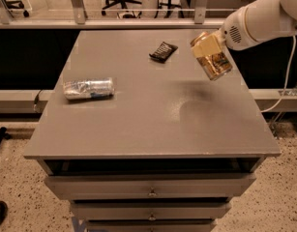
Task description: Place orange can upright
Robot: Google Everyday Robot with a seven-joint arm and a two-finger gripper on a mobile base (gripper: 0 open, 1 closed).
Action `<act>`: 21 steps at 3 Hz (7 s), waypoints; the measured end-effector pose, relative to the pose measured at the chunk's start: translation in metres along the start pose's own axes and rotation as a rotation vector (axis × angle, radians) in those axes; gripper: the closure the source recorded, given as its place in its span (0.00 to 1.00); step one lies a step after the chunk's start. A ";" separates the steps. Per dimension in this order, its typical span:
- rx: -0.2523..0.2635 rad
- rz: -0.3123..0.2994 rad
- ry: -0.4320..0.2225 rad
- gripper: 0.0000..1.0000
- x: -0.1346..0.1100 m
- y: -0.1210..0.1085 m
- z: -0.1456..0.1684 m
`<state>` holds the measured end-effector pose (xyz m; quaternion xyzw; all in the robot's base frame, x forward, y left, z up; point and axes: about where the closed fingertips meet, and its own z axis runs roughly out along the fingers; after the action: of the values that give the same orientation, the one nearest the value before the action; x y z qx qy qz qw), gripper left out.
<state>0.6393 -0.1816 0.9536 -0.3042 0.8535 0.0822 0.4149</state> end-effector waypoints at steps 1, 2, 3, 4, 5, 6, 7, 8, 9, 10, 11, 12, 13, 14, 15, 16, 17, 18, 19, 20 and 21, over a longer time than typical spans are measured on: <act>0.000 0.000 0.000 1.00 0.000 0.000 0.000; -0.003 0.014 -0.020 1.00 -0.004 -0.002 0.010; -0.004 0.049 -0.090 1.00 -0.017 -0.016 0.037; -0.030 0.091 -0.215 1.00 -0.028 -0.033 0.059; -0.078 0.106 -0.362 1.00 -0.023 -0.045 0.066; -0.114 0.083 -0.447 1.00 -0.017 -0.046 0.059; -0.144 0.039 -0.541 1.00 -0.008 -0.047 0.051; -0.150 -0.028 -0.618 1.00 -0.001 -0.049 0.039; -0.182 -0.048 -0.668 1.00 0.013 -0.043 0.032; -0.182 -0.048 -0.668 1.00 0.013 -0.043 0.032; -0.205 -0.060 -0.688 1.00 0.013 -0.042 0.029; -0.232 -0.076 -0.714 1.00 0.015 -0.045 0.021; -0.296 -0.063 -0.767 1.00 0.020 -0.043 0.019; -0.344 -0.053 -0.798 1.00 0.023 -0.037 0.022; -0.395 -0.058 -0.820 0.82 0.027 -0.031 0.029; -0.438 -0.090 -0.827 0.59 0.032 -0.028 0.036; -0.471 -0.119 -0.829 0.35 0.036 -0.024 0.037; -0.481 -0.141 -0.822 0.12 0.042 -0.024 0.032; -0.479 -0.169 -0.795 0.00 0.048 -0.027 0.019; -0.455 -0.255 -0.705 0.00 0.055 -0.041 -0.004; -0.419 -0.331 -0.653 0.00 0.054 -0.063 -0.027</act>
Offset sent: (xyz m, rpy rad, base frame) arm 0.0147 0.0028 -0.0030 0.0369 -0.0160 -0.0125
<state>0.6328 -0.2670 0.9367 -0.4731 0.5817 0.2784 0.6003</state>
